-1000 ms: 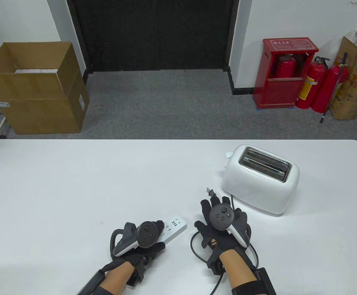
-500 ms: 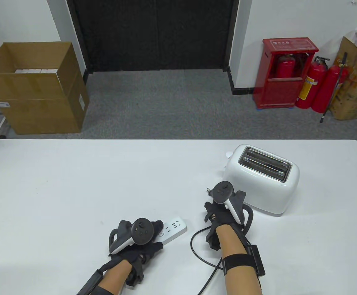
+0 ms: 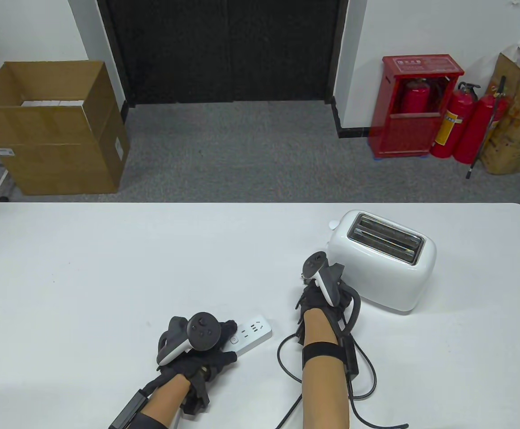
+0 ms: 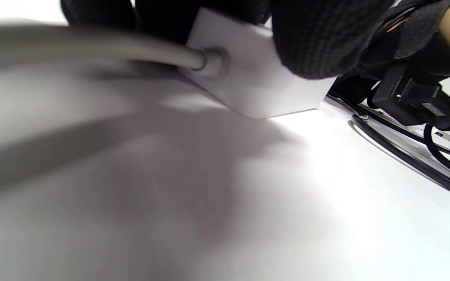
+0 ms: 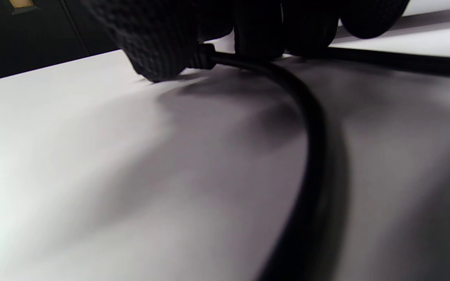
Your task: Plug the toaster into the power strip
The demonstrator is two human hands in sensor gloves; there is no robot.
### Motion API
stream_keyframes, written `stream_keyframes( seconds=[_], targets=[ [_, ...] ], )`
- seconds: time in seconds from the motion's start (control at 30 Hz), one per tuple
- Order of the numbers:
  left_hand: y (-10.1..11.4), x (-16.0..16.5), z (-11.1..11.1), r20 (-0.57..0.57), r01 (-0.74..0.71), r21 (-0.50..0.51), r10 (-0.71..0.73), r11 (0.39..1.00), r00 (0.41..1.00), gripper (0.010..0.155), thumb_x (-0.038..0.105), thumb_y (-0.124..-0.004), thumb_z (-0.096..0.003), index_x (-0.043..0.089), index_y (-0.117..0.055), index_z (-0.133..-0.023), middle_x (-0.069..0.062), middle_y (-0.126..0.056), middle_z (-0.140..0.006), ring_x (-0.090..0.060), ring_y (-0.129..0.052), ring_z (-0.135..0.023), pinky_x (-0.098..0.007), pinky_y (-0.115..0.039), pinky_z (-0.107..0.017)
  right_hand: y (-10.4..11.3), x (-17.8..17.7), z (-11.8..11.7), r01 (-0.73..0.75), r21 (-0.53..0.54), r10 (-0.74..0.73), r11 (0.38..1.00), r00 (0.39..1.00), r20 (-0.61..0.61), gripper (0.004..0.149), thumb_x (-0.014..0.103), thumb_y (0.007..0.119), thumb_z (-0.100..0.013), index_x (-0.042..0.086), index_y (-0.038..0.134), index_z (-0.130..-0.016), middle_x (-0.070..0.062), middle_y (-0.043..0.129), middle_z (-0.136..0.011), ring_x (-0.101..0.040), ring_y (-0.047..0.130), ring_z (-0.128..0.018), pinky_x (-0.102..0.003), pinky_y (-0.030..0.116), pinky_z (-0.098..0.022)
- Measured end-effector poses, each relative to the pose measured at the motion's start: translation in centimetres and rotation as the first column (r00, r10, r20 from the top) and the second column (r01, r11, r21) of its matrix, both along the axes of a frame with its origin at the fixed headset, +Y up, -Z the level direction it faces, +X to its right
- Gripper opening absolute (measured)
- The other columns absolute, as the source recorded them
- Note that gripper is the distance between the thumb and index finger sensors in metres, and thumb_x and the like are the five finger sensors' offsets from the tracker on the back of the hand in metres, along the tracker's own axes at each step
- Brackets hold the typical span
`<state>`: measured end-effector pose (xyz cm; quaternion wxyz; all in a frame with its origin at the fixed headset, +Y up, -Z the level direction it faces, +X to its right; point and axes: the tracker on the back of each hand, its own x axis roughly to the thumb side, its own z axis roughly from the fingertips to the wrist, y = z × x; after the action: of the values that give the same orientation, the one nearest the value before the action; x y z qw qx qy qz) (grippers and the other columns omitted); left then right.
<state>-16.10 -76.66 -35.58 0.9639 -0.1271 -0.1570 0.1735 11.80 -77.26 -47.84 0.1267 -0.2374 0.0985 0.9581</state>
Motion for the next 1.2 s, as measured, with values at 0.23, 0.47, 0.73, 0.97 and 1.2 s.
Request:
stream_keyframes(
  seconds=[0.23,0.47,0.73,0.97,1.2],
  targets=[
    [0.0,0.0,0.0,-0.004,0.0,-0.007,0.0,1.0,1.0,0.074,0.047,-0.084,-0.0427,0.028,-0.053,-0.107,-0.002,-0.067,-0.11,-0.028,-0.078,-0.094,-0.054,-0.067,-0.069,-0.6,-0.6,-0.4,-0.072,-0.042,0.072,0.996,0.997,-0.007,0.058,0.038,0.077,-0.045,0.013,0.066,-0.096,-0.022,0.069,-0.084,-0.045,0.07,-0.066,-0.061,0.062,-0.053],
    [0.0,-0.1,-0.1,-0.005,-0.006,-0.01,0.006,1.0,1.0,0.074,0.047,-0.084,-0.0427,0.028,-0.053,-0.107,-0.002,-0.067,-0.11,-0.028,-0.078,-0.094,-0.054,-0.067,-0.069,-0.5,-0.4,0.1,-0.075,-0.036,0.074,0.997,0.997,-0.015,0.051,0.036,0.077,-0.044,0.009,0.071,-0.087,-0.018,0.075,-0.077,-0.044,0.073,-0.063,-0.06,0.065,-0.05],
    [0.0,-0.2,-0.1,-0.022,-0.008,-0.02,0.008,1.0,1.0,0.073,0.046,-0.085,-0.0428,0.028,-0.054,-0.107,-0.003,-0.067,-0.11,-0.028,-0.078,-0.094,-0.055,-0.067,-0.069,1.0,0.2,2.4,0.021,0.098,-0.015,0.995,0.998,-0.065,0.051,0.032,0.07,-0.043,0.009,0.066,-0.088,-0.014,0.089,-0.072,-0.043,0.085,-0.064,-0.06,0.072,-0.047],
    [-0.2,-0.7,-0.2,-0.044,-0.045,-0.056,0.042,0.997,0.998,0.072,0.045,-0.083,-0.0434,0.03,-0.054,-0.107,-0.002,-0.065,-0.11,-0.028,-0.075,-0.095,-0.055,-0.064,-0.07,4.5,-0.5,4.6,0.227,0.095,-0.198,0.969,0.948,-0.248,0.05,0.033,0.071,-0.043,0.008,0.076,-0.086,-0.009,0.089,-0.053,-0.035,0.085,-0.042,-0.057,0.074,-0.037],
    [-0.3,-1.0,-0.3,-0.067,-0.084,-0.094,0.078,0.992,0.995,0.071,0.042,-0.082,-0.0442,0.031,-0.052,-0.107,-0.001,-0.064,-0.112,-0.027,-0.071,-0.097,-0.055,-0.06,-0.07,7.2,-5.1,6.0,0.218,-0.164,-0.269,0.962,0.85,-0.452,0.05,0.038,0.076,-0.043,-0.001,0.086,-0.073,-0.005,0.093,-0.035,-0.032,0.089,-0.031,-0.055,0.078,-0.03]
  ],
)
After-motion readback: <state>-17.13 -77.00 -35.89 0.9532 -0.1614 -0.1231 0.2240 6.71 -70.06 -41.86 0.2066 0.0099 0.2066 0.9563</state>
